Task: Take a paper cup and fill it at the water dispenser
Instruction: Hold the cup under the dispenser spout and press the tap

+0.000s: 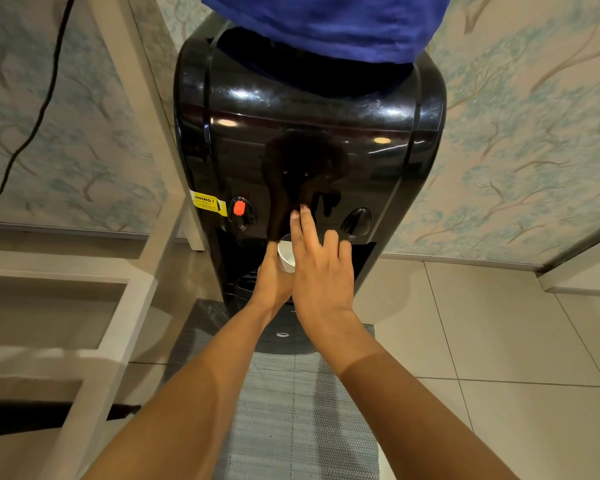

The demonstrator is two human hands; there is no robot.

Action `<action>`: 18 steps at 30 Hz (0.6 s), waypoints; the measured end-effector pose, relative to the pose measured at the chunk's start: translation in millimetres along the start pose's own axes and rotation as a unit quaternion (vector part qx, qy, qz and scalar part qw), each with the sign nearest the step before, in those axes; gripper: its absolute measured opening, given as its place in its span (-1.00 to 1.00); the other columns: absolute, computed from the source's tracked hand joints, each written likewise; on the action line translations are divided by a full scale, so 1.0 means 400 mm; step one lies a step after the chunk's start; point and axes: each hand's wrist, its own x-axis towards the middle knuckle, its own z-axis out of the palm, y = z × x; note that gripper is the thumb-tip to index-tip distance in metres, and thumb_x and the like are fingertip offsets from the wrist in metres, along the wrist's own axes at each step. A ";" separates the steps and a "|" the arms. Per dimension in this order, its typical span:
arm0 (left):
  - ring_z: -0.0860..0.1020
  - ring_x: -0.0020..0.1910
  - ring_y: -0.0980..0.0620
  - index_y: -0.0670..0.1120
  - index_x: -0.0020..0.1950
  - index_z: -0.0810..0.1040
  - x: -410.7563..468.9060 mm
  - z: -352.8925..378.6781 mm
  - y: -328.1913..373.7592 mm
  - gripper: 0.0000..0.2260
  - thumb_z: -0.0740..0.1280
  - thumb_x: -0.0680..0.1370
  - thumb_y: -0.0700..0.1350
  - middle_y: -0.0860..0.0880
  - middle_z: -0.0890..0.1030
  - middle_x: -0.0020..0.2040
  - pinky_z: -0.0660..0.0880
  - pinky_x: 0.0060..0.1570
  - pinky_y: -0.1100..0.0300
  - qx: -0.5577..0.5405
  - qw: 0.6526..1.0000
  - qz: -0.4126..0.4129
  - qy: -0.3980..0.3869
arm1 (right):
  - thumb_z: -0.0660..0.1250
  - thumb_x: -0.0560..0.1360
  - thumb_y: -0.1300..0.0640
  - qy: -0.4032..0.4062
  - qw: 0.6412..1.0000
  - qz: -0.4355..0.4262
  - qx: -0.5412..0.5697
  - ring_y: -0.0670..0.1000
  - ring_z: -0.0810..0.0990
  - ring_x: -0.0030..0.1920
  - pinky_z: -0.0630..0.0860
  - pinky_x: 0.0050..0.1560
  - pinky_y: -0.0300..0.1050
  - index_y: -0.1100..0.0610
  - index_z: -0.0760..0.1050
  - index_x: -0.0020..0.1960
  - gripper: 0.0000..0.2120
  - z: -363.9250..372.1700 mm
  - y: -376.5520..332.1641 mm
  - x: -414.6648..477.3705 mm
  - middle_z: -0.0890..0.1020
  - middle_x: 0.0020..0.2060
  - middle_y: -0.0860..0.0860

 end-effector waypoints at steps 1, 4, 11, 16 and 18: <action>0.52 -0.12 0.18 -0.04 0.11 0.37 0.000 0.000 -0.002 -0.67 0.43 0.42 -0.12 0.14 0.52 -0.11 0.40 -0.24 0.35 0.001 1.000 0.001 -0.001 | 0.24 0.50 0.29 -0.002 1.000 0.000 0.002 0.07 0.38 0.12 0.34 0.22 -0.09 0.13 -0.22 0.53 -0.20 0.000 0.000 0.000 -0.07 0.54 0.01; 0.53 -0.11 0.17 -0.05 0.10 0.38 -0.003 0.000 -0.006 -0.67 0.43 0.42 -0.11 0.13 0.53 -0.11 0.40 -0.24 0.35 -0.004 1.000 0.000 -0.004 | 0.25 0.50 0.31 -0.002 1.000 -0.001 0.007 0.07 0.38 0.12 0.34 0.22 -0.09 0.13 -0.22 0.53 -0.19 -0.001 0.000 -0.001 -0.06 0.54 0.01; 0.54 -0.11 0.20 0.00 0.11 0.37 -0.002 0.002 -0.010 -0.62 0.46 0.39 -0.12 0.13 0.54 -0.11 0.45 -0.30 0.41 -0.020 1.000 -0.003 -0.004 | 0.22 0.49 0.34 0.011 1.000 -0.007 0.011 0.07 0.40 0.07 0.36 0.21 -0.07 0.10 -0.25 0.53 -0.18 0.005 0.007 -0.016 -0.13 0.55 -0.01; 0.54 -0.04 0.15 -0.05 0.24 0.36 -0.009 -0.007 -0.024 -0.50 0.49 0.37 -0.13 0.08 0.54 -0.03 0.47 -0.25 0.40 -0.020 1.000 0.006 -0.007 | 0.24 0.43 0.36 0.053 0.997 0.002 0.047 0.08 0.44 0.01 0.41 0.14 -0.04 0.06 -0.14 0.54 -0.17 0.022 0.006 -0.047 -0.08 0.55 -0.03; 0.53 0.02 0.12 -0.05 0.26 0.35 -0.014 -0.009 -0.029 -0.47 0.49 0.36 -0.16 0.06 0.53 0.02 0.47 -0.15 0.34 -0.029 0.999 0.012 -0.011 | 0.23 0.41 0.38 0.067 0.995 -0.005 0.070 0.09 0.44 -0.02 0.42 0.05 -0.04 0.04 -0.11 0.54 -0.17 0.028 0.014 -0.054 -0.07 0.55 -0.04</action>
